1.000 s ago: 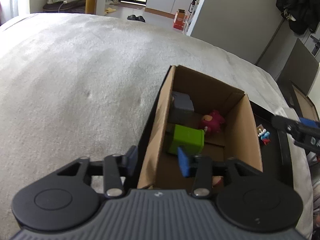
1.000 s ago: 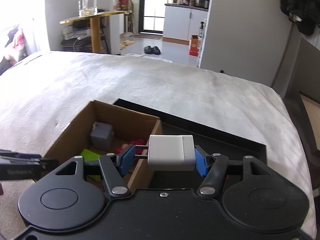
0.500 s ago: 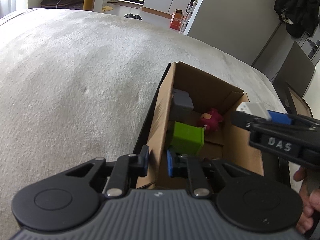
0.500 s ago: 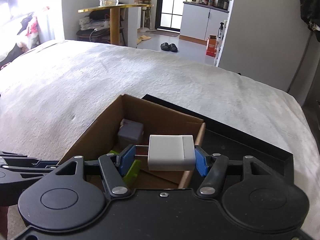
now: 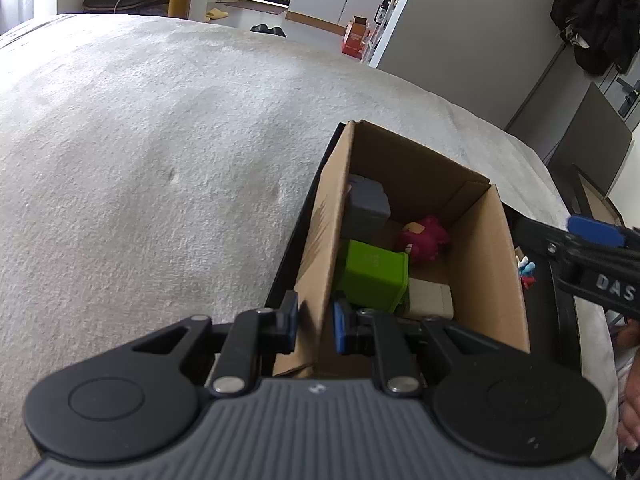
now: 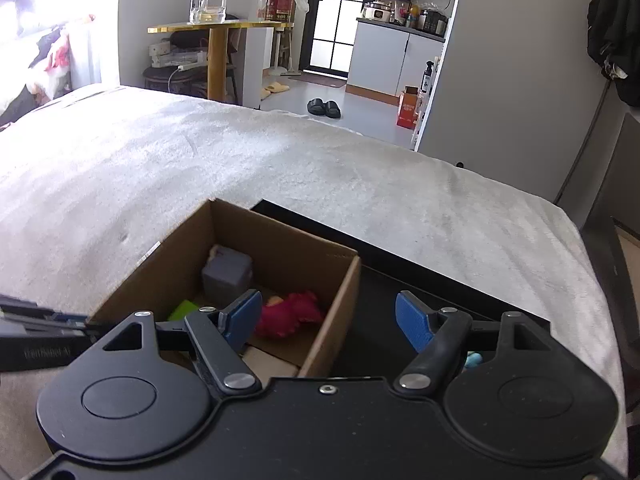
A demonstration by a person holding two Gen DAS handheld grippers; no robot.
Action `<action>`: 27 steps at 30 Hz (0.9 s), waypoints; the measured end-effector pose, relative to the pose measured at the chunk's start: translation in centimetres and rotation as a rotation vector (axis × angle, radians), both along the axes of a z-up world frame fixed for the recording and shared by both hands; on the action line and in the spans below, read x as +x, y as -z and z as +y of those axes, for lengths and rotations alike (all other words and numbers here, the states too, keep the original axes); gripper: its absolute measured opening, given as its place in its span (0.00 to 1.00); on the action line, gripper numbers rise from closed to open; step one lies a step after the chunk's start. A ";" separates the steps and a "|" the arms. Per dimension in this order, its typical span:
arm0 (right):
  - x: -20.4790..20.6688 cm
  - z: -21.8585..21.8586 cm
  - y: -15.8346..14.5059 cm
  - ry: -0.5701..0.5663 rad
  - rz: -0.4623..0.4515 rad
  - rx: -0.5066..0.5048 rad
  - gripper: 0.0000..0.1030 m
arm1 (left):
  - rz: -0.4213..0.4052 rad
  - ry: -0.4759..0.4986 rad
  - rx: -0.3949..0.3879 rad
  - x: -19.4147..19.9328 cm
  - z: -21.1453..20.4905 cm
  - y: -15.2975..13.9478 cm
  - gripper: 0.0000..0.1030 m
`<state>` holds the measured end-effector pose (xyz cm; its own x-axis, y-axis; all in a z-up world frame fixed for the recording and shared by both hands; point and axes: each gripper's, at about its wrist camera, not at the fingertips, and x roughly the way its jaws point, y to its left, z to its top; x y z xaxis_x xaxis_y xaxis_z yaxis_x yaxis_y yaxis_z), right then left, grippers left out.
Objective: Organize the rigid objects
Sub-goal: 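Carry the white adapter into the box and open the right gripper, then move the right gripper back to the blue-and-red figure in the tray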
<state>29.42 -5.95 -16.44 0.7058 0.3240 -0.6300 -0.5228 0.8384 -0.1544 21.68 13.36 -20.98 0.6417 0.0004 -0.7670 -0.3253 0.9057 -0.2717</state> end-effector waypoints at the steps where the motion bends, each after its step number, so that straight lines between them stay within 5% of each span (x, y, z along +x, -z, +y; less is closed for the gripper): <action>1: -0.1 -0.3 0.0 -0.001 0.001 -0.005 0.71 | 0.001 -0.002 0.005 0.0 0.0 0.0 0.16; 19: -0.2 -4.1 -0.7 -0.174 -0.011 -0.070 0.71 | -0.011 -0.016 0.123 0.3 -2.5 -2.6 0.16; 27: 1.4 -6.4 -0.1 -0.159 -0.003 0.007 0.71 | 0.028 -0.034 0.213 1.2 -4.3 -3.5 0.21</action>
<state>30.81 -12.31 -16.39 0.6470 0.4360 -0.6255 -0.6485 0.7461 -0.1508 22.86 9.05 -17.49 0.6171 0.1854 -0.7647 -0.3614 0.9300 -0.0662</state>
